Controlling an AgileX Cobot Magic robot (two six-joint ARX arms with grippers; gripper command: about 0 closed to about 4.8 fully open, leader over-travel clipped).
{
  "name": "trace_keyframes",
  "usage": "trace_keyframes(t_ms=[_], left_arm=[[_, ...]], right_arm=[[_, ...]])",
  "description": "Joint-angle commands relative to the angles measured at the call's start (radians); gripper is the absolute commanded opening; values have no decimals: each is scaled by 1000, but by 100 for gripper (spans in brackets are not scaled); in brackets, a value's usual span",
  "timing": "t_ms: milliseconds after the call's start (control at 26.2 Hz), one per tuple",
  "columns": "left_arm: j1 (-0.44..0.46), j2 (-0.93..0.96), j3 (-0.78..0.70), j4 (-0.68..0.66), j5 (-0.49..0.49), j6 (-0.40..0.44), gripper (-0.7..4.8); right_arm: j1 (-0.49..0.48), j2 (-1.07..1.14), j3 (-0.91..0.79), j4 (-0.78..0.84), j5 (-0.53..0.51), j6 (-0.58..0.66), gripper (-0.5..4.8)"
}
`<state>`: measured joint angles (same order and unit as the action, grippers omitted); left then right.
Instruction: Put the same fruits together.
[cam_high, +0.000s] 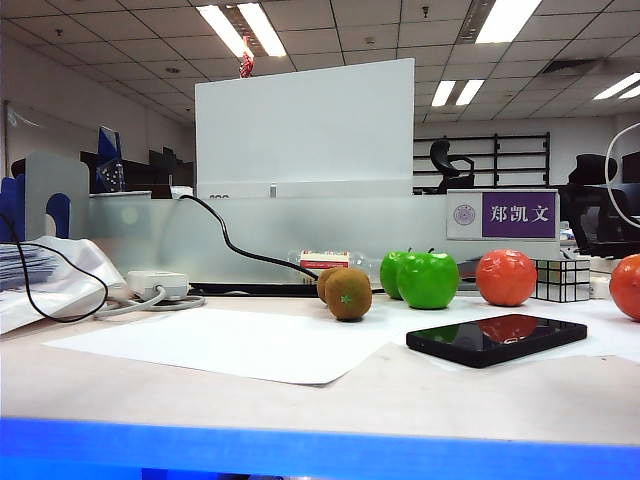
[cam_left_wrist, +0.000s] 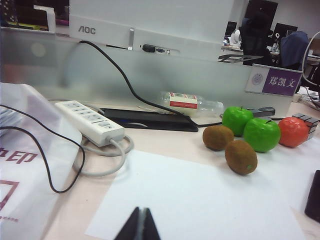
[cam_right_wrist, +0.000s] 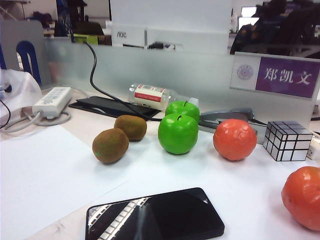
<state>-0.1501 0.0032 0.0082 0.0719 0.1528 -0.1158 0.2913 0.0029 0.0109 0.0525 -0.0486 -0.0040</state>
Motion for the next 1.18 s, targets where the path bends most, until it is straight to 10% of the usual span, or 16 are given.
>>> trace_keyframes(t_ms=[38,1183], left_arm=[[0,-1,1,19,-3,32,-5],[-1,-1,1,-37,-21,34,-2]], right_arm=[[0,-1,3,19,6,-21,-6],[0,-1,3,26,23,-29,3]])
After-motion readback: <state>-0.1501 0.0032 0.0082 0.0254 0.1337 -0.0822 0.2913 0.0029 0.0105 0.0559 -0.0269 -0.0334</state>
